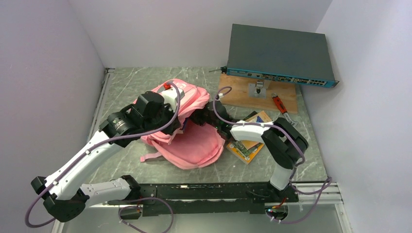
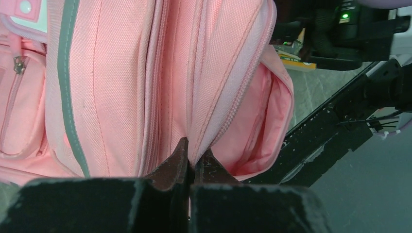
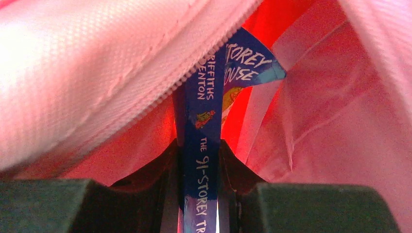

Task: Pack the student bag
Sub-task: Place the book in the student bag.

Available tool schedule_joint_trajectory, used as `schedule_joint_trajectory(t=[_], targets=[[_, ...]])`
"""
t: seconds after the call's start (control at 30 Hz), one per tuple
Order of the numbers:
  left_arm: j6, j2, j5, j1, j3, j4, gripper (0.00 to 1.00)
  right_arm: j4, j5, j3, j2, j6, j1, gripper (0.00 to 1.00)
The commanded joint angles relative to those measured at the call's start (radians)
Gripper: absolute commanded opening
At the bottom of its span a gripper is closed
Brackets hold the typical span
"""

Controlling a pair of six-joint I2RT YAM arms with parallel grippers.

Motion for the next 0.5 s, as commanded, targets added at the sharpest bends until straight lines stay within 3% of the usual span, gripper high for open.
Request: schedule_joint_trajectory(t=[0.0, 0.13, 0.2, 0.37, 0.47], targets=[[-0.044, -0.013, 0.094, -0.002, 0.076, 0.136, 0.00, 0.131, 0.168, 0.109, 0.049, 0.024, 0.017, 0.00], [-0.072, -0.017, 0.097, -0.002, 0.070, 0.154, 0.00, 0.042, 0.299, 0.168, 0.100, -0.013, 0.041, 0.00], [-0.075, -0.019, 0.081, -0.002, 0.072, 0.148, 0.00, 0.078, 0.327, 0.154, 0.111, -0.012, 0.044, 0.00], [-0.089, -0.048, -0.034, -0.002, 0.063, 0.122, 0.00, 0.070, 0.308, 0.183, 0.066, -0.066, 0.049, 0.00], [-0.094, -0.071, -0.047, 0.000, 0.051, 0.142, 0.00, -0.024, 0.363, 0.230, 0.033, -0.090, 0.073, 0.00]])
